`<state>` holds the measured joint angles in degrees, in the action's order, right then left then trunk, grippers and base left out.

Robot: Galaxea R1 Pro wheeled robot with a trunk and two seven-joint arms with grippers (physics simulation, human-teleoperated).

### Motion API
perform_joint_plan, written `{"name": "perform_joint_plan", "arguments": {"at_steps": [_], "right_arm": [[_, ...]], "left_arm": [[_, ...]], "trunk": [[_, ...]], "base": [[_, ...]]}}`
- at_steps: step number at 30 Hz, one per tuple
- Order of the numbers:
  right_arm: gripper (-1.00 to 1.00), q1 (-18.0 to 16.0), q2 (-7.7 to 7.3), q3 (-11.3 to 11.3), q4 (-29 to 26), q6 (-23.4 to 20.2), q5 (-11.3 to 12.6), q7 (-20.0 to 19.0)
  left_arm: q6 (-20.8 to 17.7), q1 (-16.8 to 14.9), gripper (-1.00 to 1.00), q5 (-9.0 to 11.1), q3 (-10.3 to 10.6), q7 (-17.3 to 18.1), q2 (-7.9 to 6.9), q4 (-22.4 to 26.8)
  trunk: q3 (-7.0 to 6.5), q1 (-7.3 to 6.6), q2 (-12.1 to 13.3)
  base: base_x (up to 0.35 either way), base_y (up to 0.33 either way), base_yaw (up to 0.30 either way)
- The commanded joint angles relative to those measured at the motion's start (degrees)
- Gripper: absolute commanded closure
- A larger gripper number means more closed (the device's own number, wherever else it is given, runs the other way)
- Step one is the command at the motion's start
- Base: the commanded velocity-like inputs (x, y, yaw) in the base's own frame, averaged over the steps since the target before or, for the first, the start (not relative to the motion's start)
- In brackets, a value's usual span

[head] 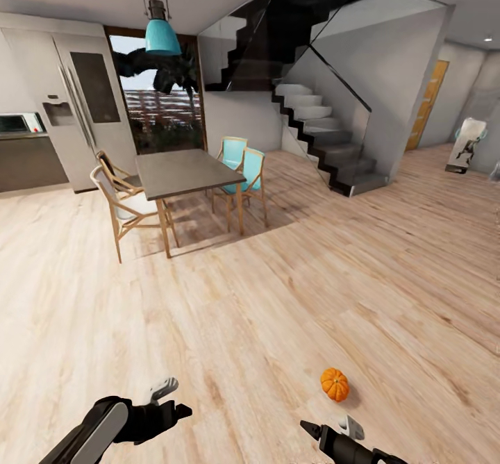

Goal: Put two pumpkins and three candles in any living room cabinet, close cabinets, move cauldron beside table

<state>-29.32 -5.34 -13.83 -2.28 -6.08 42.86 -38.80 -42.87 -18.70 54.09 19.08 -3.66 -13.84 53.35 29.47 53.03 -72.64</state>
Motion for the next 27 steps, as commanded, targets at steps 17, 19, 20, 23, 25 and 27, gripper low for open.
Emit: {"name": "perform_joint_plan", "arguments": {"at_steps": [17,19,20,23,25,27], "right_arm": [[-1.0,0.0,0.07,-0.1,1.6,-0.4,0.7,1.4],[-1.0,0.0,0.07,-0.1,1.6,-0.4,0.7,2.8],[-1.0,0.0,0.07,-0.1,1.6,-0.4,0.7,3.3],[-1.0,0.0,0.07,-0.1,1.6,0.8,0.7,4.2],[-1.0,0.0,0.07,-0.1,1.6,1.5,0.7,4.3],[-1.0,0.0,0.07,-0.1,1.6,2.1,0.7,4.4]], "left_arm": [[0.1,-2.0,-1.0,-0.5,0.4,-0.4,-0.04,3.9],[0.7,-2.3,-1.0,-2.6,0.3,-0.4,0.2,5.0],[1.5,-2.4,-1.0,-3.7,0.3,-0.4,0.53,5.8],[3.5,-2.5,-1.0,-6.5,0.3,-0.4,1.69,7.3],[3.7,-2.6,-1.0,-6.8,0.4,-0.3,1.83,7.6],[3.8,-2.6,-1.0,-7.0,0.6,-0.2,1.93,7.8]], "trunk": [[0.06,0.0,0.0],[0.06,0.0,0.0],[0.06,0.0,0.0],[0.06,0.0,0.0],[0.06,0.0,0.0],[0.06,0.0,0.0]], "base": [[0.186,0.0,-0.279],[0.156,0.0,-0.28],[0.084,0.0,-0.28],[0.032,0.0,-0.274],[0.009,0.0,-0.197],[0.038,-0.034,-0.077]]}}
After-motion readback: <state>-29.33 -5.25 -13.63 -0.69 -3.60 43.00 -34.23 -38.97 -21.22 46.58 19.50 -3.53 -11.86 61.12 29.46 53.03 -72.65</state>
